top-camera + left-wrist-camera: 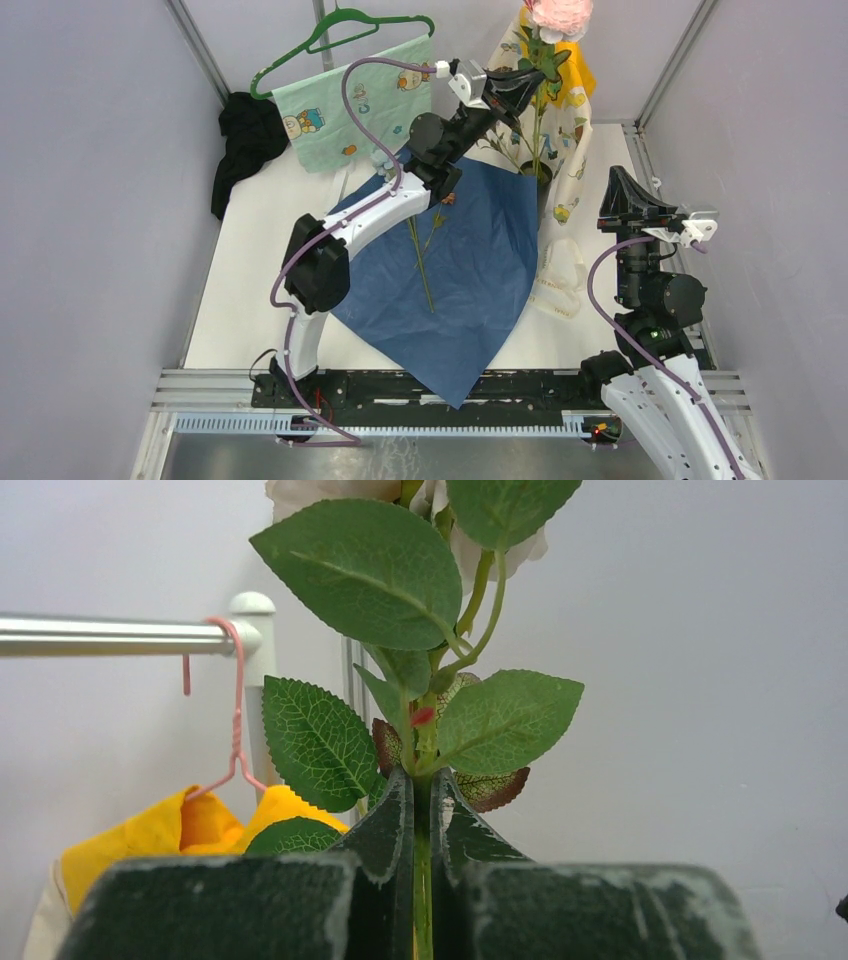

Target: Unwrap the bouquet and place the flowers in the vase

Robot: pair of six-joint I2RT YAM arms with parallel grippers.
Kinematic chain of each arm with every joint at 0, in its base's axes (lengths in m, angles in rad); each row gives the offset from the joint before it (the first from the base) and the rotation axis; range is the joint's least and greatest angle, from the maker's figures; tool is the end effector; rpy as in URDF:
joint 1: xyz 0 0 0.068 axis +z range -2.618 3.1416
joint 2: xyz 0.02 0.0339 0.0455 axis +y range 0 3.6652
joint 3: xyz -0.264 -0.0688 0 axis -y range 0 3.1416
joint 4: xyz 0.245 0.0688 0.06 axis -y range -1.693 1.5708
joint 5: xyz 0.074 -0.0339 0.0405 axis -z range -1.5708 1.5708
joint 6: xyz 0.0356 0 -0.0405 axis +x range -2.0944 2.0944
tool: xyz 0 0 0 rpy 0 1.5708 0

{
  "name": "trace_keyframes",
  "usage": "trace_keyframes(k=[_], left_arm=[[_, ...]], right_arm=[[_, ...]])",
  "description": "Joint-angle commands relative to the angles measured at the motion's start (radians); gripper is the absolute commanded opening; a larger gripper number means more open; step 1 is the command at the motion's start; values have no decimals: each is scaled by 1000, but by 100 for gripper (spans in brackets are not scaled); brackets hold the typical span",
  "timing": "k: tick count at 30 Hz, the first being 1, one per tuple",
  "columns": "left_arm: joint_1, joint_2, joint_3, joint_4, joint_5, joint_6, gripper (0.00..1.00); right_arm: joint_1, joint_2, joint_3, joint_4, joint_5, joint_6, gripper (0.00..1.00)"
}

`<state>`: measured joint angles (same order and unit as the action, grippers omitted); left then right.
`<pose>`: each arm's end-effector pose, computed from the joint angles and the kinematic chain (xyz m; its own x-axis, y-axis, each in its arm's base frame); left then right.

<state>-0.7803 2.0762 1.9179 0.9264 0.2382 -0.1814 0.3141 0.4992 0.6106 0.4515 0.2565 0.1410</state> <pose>0.3333 -0.3418 0.4406 0.3406 -0.5838 -0.7370 0.8801 0.4737 0.0315 0.1138 0.0275 0.3846 0.4892 0.3018 -0.8183 -0.1652 0.9533 0.2529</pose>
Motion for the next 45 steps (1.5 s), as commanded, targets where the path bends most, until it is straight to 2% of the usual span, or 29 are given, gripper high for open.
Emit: trace_keyframes(k=[1, 9, 16, 21, 30, 38, 45], left_arm=[[-1, -14, -40, 104, 8, -66, 2], [-1, -20, -162, 116, -17, -99, 3], [-2, 15, -179, 43, -40, -109, 4], [-1, 33, -182, -19, -85, -127, 26], [-5, 9, -230, -118, -86, -126, 57], [-7, -59, -225, -322, -139, -85, 64], [-8, -182, -313, -407, -131, -93, 65]], right_arm=[[0, 3, -2, 42, 14, -8, 13], [-1, 14, -5, 46, 7, -3, 13], [0, 24, -3, 47, -2, 3, 14], [0, 31, -3, 49, -5, 11, 17], [0, 33, -6, 53, -6, 19, 24], [-1, 32, -5, 50, -8, 23, 30], [-1, 47, -3, 52, -23, 35, 42]])
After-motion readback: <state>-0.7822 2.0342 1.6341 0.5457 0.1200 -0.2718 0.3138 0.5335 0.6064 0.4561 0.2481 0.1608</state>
